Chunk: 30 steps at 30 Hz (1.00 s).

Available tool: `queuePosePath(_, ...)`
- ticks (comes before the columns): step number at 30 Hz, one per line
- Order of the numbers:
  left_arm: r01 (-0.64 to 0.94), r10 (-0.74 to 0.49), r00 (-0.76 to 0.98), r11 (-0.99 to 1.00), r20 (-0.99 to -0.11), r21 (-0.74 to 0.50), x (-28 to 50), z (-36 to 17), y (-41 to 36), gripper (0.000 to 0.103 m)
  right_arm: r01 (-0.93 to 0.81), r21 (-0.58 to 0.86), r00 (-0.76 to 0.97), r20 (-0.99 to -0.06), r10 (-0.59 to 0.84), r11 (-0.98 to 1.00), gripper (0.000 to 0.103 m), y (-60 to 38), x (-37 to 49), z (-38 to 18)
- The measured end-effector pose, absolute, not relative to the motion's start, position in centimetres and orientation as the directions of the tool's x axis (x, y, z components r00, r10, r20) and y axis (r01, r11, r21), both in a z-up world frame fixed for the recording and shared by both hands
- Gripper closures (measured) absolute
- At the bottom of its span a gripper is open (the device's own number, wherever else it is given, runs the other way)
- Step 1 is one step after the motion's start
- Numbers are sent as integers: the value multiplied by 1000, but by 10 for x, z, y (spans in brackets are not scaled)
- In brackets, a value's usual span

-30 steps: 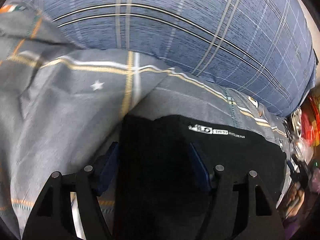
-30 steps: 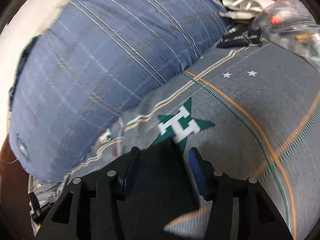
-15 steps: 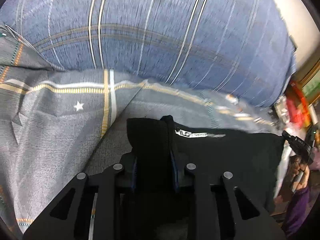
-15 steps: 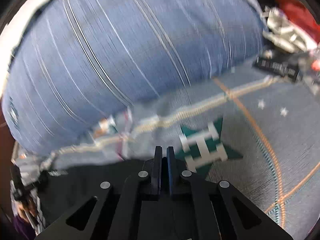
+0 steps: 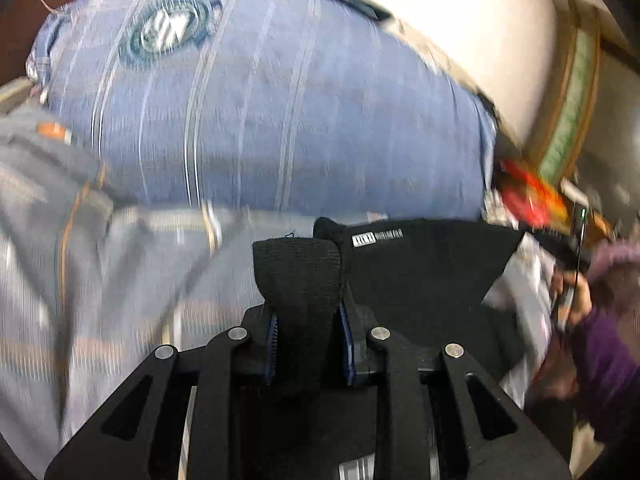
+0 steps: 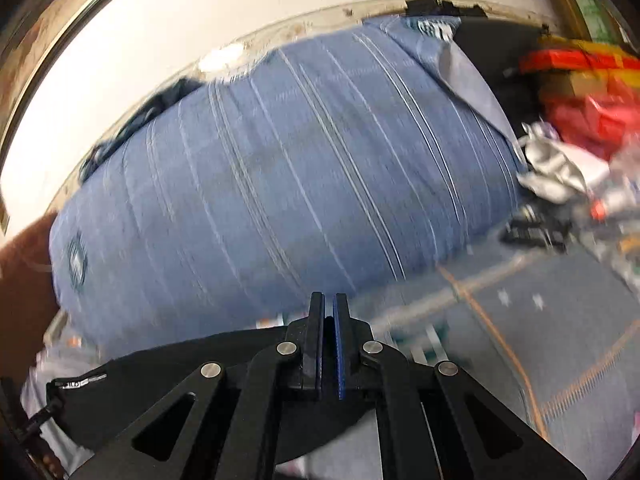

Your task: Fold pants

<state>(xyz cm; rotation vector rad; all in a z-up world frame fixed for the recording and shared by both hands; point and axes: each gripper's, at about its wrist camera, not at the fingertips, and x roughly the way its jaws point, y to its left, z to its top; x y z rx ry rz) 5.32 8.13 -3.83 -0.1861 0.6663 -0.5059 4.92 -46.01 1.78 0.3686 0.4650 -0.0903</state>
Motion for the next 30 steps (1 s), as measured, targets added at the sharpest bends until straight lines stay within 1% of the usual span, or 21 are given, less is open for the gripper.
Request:
queuePosePath(3,398,-493,630,869,-601,-296,16,-58,78,81,142,321,890,-456,21,936,100,-462,-12,-3)
queuePosePath(5,380,-473,605,878,-641,-289,5,-66,78,81,136,311,873,-486,34,941,100,-466,-54,-18)
queuePosePath(8,365,-458,560,884,-690,-291,-8,-75,75,80,112,255,825,-562,53,960,100,-466,-106,-38)
queuePosePath(9,361,-441,555,891,-705,-274,-16,-77,75,79,93,249,805,-589,74,964,97,-466,-120,-44)
queuePosePath(10,356,-430,549,896,-716,-265,-19,-78,76,76,78,253,777,-622,100,964,95,-468,-133,-51)
queuePosePath(12,333,-414,544,905,-729,-266,-28,-79,80,71,107,238,711,-697,93,965,93,-473,-148,-62)
queuePosePath(13,314,-408,543,909,-734,-273,-30,-79,84,69,147,227,680,-730,68,963,87,-480,-154,-67)
queuePosePath(14,294,-400,544,914,-737,-279,-31,-78,87,68,170,233,671,-739,60,958,78,-486,-156,-69)
queuePosePath(15,285,-392,549,918,-738,-276,-35,-77,89,65,202,246,671,-740,50,948,76,-492,-159,-68)
queuePosePath(18,273,-362,585,931,-726,-244,-39,-67,90,65,240,264,706,-708,19,934,65,-498,-154,-53)
queuePosePath(19,271,-352,602,934,-717,-232,-41,-63,89,64,233,265,715,-699,20,936,57,-495,-147,-48)
queuePosePath(20,268,-345,615,937,-709,-224,-42,-60,88,64,223,268,721,-693,27,937,52,-491,-139,-43)
queuePosePath(23,252,-338,643,941,-688,-226,-42,-52,89,62,195,259,711,-702,46,946,51,-473,-105,-38)
queuePosePath(25,239,-338,639,941,-690,-240,-39,-51,94,60,169,268,702,-708,74,948,51,-455,-81,-38)
queuePosePath(26,231,-335,630,942,-700,-243,-37,-52,97,57,151,280,702,-706,96,948,51,-447,-75,-39)
queuePosePath(27,224,-331,606,943,-723,-245,-34,-54,102,50,130,299,702,-701,125,945,51,-437,-68,-41)
queuePosePath(28,217,-329,587,944,-740,-247,-32,-56,106,47,106,326,700,-695,163,939,51,-426,-60,-43)
queuePosePath(30,204,-350,542,937,-764,-284,-33,-61,114,47,49,383,674,-694,252,922,51,-401,-43,-51)
